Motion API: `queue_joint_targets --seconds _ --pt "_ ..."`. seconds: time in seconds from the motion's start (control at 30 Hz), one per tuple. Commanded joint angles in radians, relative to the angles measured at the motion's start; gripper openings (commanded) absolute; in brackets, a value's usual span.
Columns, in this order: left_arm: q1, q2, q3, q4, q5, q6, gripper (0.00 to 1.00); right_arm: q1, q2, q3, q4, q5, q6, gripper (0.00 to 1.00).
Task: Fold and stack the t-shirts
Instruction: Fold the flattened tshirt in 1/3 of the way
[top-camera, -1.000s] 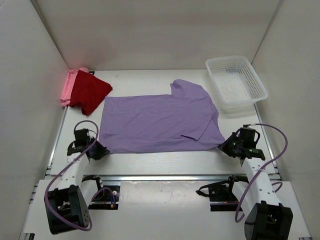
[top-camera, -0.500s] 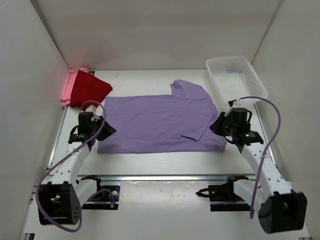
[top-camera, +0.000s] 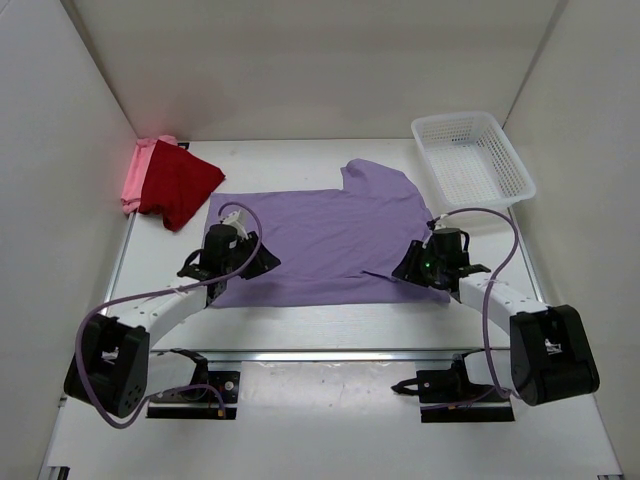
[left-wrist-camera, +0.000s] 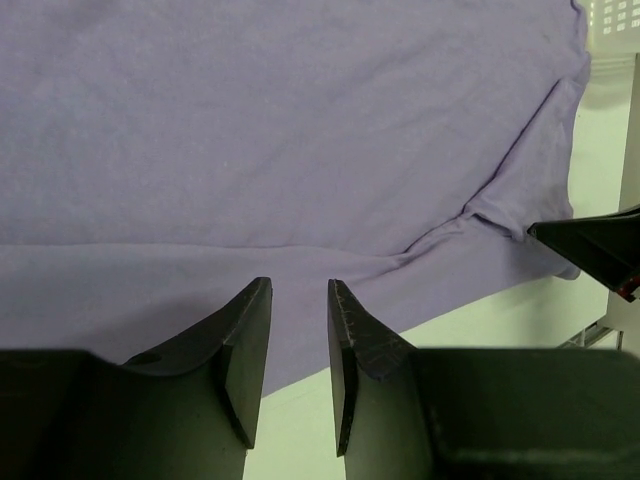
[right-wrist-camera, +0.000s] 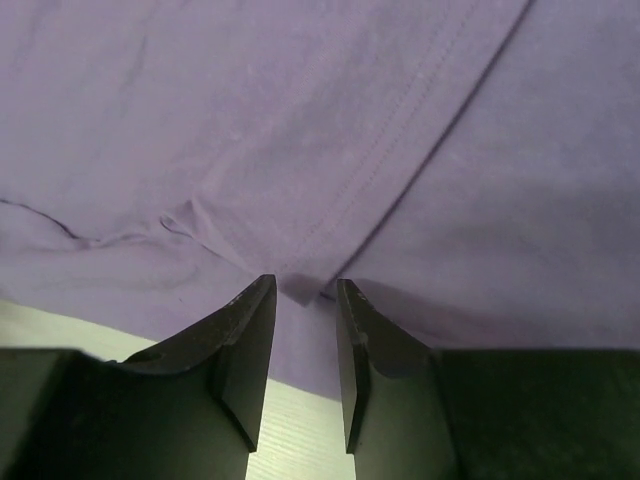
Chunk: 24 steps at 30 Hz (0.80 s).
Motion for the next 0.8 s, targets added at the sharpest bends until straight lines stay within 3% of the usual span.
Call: queue_joint_targets --seconds 0.0,0.27,0.5,0.77 --pt "-0.024 0.0 -0.025 0.097 0.006 -0.011 0.4 -0.01 0.02 -0.014 0.135 -0.022 0.032 0.29" --pt "-0.024 0.009 -0.095 0.134 0.012 -0.004 0.38 -0.01 0.052 -0.026 0.127 0.031 0.044 0.3" --pt "-0.02 0.006 -0.12 0.163 0.029 -0.018 0.37 -0.015 0.115 -0.017 0.155 -0.05 0.072 0.3" --pt "-0.032 0.014 -0.149 0.197 0.035 -0.036 0.37 -0.035 0.155 0.028 0.244 -0.149 0.135 0.1"
